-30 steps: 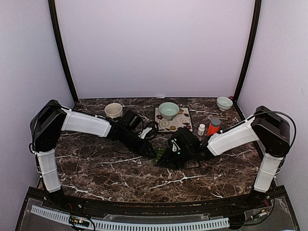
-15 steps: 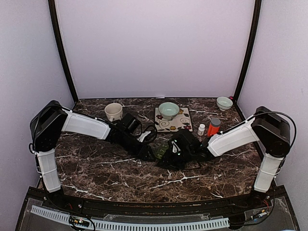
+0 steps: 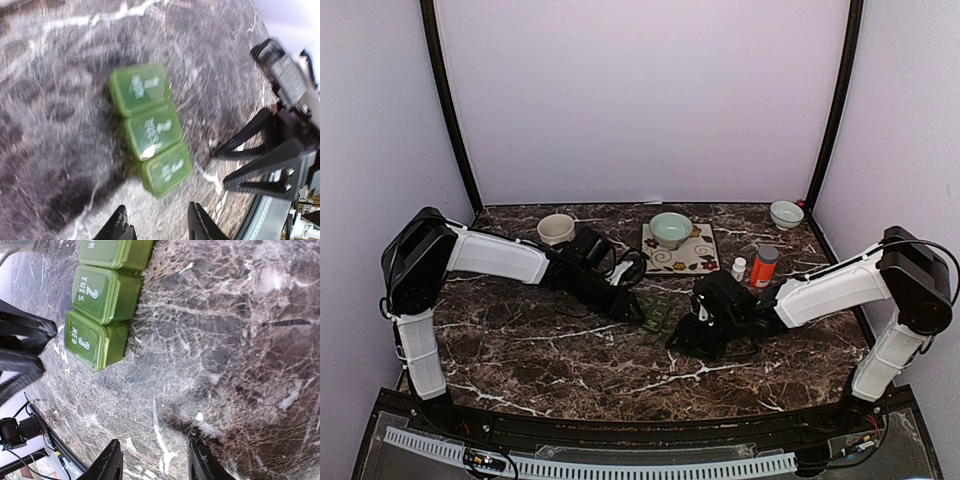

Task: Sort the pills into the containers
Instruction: Adjust the pill container at the center of the board.

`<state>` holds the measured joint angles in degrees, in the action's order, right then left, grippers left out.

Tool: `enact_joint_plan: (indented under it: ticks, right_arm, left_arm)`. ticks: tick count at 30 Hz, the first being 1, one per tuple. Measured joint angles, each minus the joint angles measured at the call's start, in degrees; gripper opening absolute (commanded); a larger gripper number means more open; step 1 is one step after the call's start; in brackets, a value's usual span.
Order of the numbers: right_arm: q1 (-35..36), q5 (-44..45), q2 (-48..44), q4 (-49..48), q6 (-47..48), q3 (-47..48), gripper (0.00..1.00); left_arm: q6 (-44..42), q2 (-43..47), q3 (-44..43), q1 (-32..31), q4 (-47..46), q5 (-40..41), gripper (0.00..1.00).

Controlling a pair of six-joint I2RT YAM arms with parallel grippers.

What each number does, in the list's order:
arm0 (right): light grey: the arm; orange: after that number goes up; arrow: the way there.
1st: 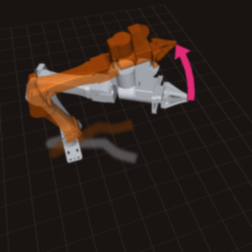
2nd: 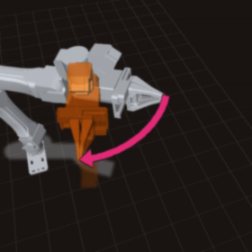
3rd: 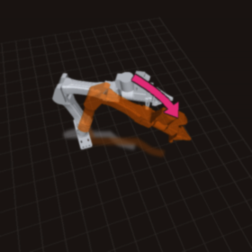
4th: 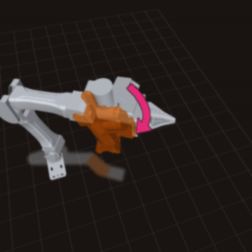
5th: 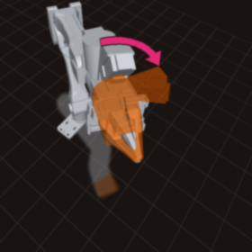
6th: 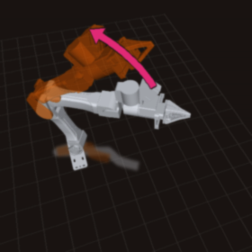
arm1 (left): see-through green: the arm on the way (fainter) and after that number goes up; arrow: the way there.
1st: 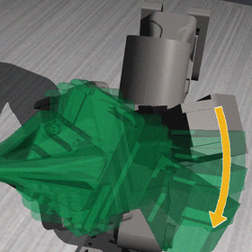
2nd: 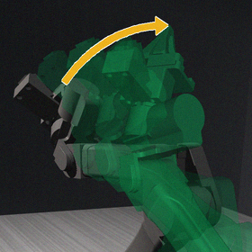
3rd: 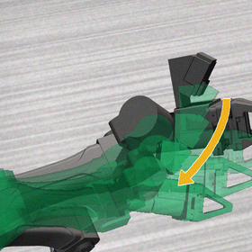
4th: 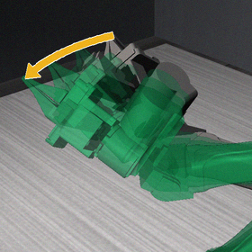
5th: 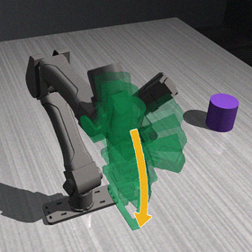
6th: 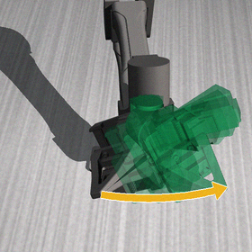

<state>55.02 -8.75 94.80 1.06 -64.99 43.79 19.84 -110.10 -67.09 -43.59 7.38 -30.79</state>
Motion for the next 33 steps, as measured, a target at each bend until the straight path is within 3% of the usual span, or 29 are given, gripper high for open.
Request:
enact_joint_plan:
  ticks: [9,33]
  right_arm:
    - [-2.5,2.4,0.2,2.7,1.4,1.7,0.48]
    - [-6.2,2.7,7.8,3.8,5.2,11.1,0.49]
  left_arm:
    - [-0.6,-2.1,-4.5,0.1,0.7,1.3,0.40]
    - [-1.5,-5.2,-4.7,0.1,2.7,1.3,0.39]
